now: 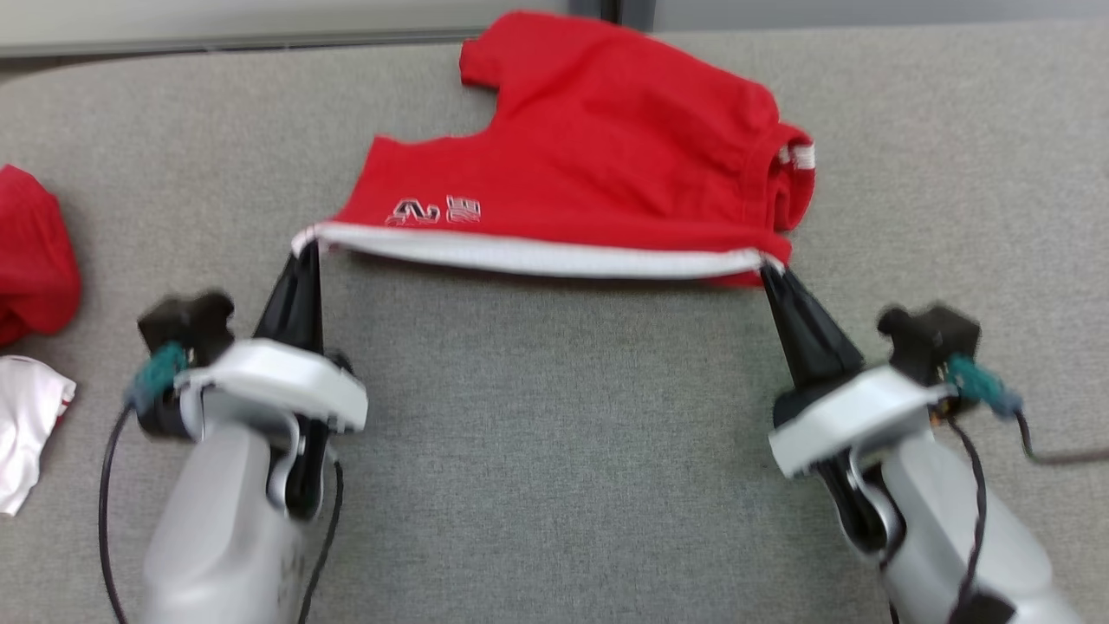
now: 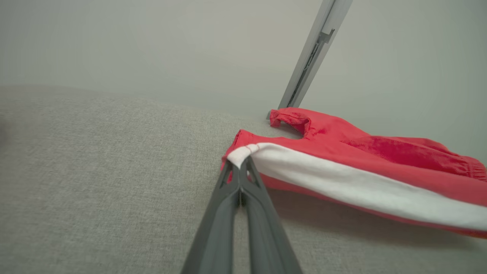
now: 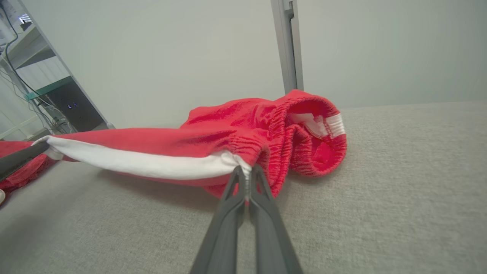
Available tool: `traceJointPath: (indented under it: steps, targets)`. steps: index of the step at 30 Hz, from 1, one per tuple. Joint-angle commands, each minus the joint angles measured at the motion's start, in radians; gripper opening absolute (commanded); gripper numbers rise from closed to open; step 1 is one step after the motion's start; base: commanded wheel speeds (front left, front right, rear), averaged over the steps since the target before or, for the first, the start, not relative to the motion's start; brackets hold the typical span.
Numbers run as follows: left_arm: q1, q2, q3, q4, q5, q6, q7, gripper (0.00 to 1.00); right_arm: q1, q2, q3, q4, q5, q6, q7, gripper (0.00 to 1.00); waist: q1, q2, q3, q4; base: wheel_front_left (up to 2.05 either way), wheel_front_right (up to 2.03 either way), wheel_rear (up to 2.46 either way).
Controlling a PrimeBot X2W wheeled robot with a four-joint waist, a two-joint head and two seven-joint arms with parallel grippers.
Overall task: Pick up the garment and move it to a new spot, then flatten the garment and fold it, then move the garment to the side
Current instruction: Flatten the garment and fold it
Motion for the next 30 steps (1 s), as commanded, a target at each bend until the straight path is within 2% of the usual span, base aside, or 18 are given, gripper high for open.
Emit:
traceJointPath:
  steps: [1,11,18,24,30]
  targets:
    - [0.055,0.005,0.015,-0.040,0.009,-0.002,-0.001,0.00,0.063,-0.009,-0.017,-0.049,-0.010,0.000,-0.004,0.00,-0.0001,0.0000,-0.041,0.000,0.00,0.00,0.00]
    - [0.432,0.014,0.052,-0.304,0.054,0.011,0.001,0.00,0.487,-0.002,-0.106,-0.350,-0.090,0.000,0.009,0.00,-0.0001,0.0000,-0.187,-0.010,0.00,0.00,0.00]
    - [0.619,0.022,0.045,-0.563,0.064,0.065,0.102,0.00,0.707,0.025,-0.175,-0.591,-0.145,0.000,0.113,0.00,-0.0001,0.0000,-0.231,-0.018,0.00,0.00,0.00]
    - [0.655,0.028,0.029,-0.695,0.072,0.084,0.165,0.00,0.762,0.056,-0.208,-0.694,-0.162,0.000,0.176,0.00,-0.0001,0.0000,-0.229,-0.034,0.00,0.00,0.00]
    - [0.509,0.053,-0.007,-0.692,0.071,0.057,0.239,0.00,0.711,0.092,-0.246,-0.701,-0.117,0.000,0.198,0.00,-0.0001,0.0000,-0.169,-0.055,0.00,0.00,0.00]
